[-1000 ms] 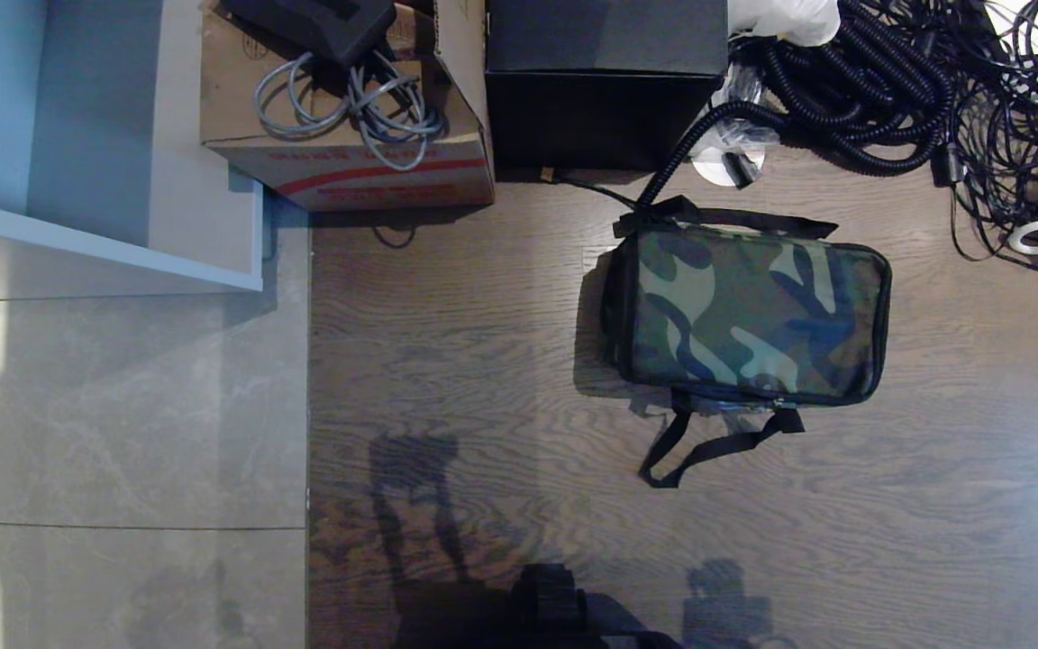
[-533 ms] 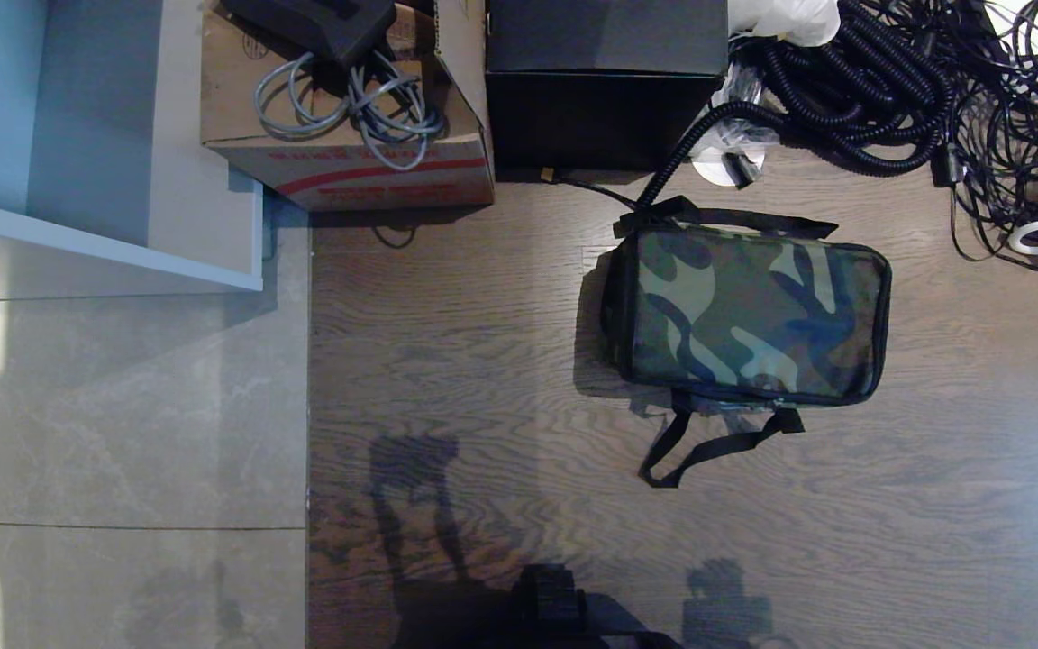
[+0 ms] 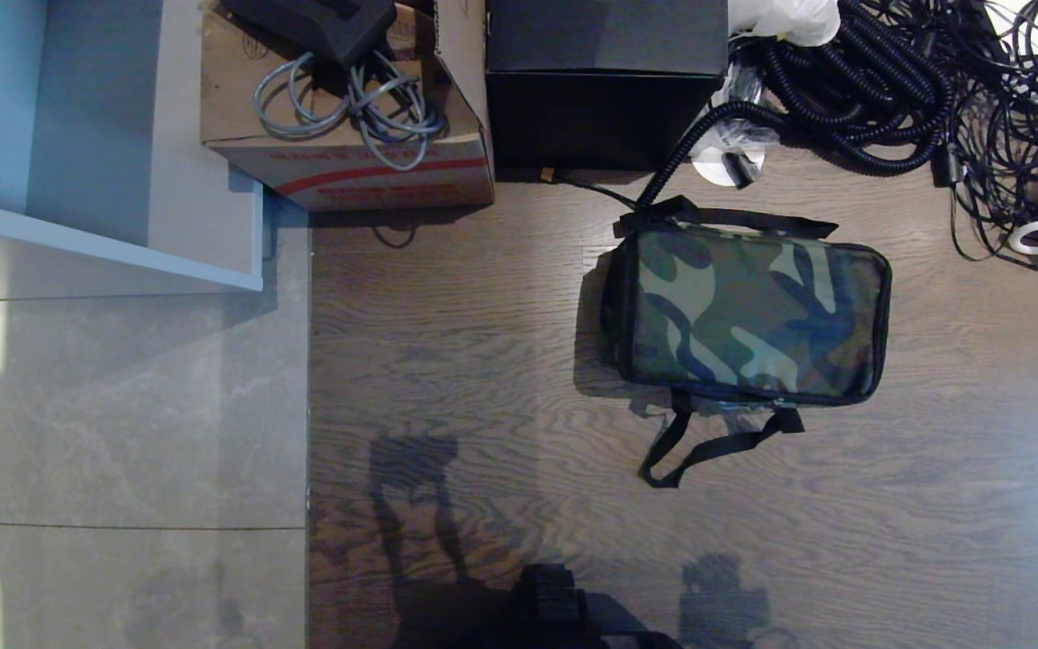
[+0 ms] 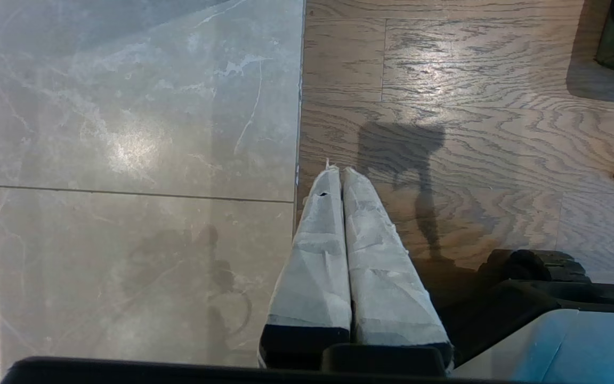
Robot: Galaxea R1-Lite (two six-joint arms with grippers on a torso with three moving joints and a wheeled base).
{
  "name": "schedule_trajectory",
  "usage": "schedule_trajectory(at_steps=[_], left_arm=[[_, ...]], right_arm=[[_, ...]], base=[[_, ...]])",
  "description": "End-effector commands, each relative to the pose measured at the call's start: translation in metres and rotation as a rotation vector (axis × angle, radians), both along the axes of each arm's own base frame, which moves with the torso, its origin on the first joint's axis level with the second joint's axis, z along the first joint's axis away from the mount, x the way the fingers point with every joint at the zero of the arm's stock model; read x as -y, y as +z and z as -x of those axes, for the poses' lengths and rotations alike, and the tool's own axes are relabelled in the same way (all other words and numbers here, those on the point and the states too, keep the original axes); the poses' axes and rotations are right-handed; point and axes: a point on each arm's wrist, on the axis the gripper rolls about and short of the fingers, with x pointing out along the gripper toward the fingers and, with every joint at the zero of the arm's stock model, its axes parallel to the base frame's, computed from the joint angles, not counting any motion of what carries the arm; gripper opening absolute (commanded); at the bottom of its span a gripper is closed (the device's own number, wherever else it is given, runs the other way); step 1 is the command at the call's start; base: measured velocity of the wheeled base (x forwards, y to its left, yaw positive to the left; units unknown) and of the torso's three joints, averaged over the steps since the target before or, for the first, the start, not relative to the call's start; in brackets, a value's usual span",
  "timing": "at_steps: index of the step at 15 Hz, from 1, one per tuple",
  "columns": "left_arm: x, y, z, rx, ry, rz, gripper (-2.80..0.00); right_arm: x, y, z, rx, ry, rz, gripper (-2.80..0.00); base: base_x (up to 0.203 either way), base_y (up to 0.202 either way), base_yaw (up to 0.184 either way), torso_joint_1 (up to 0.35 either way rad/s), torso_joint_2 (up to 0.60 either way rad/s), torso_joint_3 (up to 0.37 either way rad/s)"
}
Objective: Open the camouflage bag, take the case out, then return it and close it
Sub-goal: Open the top of the storage box
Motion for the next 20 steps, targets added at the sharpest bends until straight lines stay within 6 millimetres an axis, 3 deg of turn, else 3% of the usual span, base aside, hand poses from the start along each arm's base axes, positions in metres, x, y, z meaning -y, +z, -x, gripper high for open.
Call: schedule_trajectory(at_steps=[1, 3, 7, 13, 17, 20], left_arm=[[0.0, 0.0, 0.0, 0.0, 0.0, 0.001, -2.8], [0.0, 0.0, 0.0, 0.0, 0.0, 0.001, -2.8], [0.0, 0.0, 0.0, 0.0, 0.0, 0.001, -2.8], [0.0, 0.0, 0.0, 0.001, 0.0, 0.001, -2.8], [0.0, 0.0, 0.0, 0.0, 0.0, 0.001, -2.8], [0.0, 0.0, 0.0, 0.0, 0.0, 0.001, -2.8]], right_arm=[[0.0, 0.023, 0.019, -0.019, 0.002, -0.026, -2.8], [-0.001, 0.024, 0.03, -0.185, 0.024, -0.109, -2.8], [-0.002, 0.051, -0.012, -0.341, 0.051, -0.155, -2.8], [-0.01, 0.067, -0.119, -0.716, 0.179, -0.188, -2.8], [-0.019, 0.06, -0.212, -0.639, 0.176, -0.326, -2.8], [-0.022, 0.033, -0.261, -0.6, 0.162, -0.414, -2.8]], base=[[0.0, 0.0, 0.0, 0.0, 0.0, 0.0], [0.0, 0.0, 0.0, 0.0, 0.0, 0.0], [0.0, 0.0, 0.0, 0.0, 0.0, 0.0], [0.0, 0.0, 0.0, 0.0, 0.0, 0.0], [0.0, 0.0, 0.0, 0.0, 0.0, 0.0], [0.0, 0.0, 0.0, 0.0, 0.0, 0.0]])
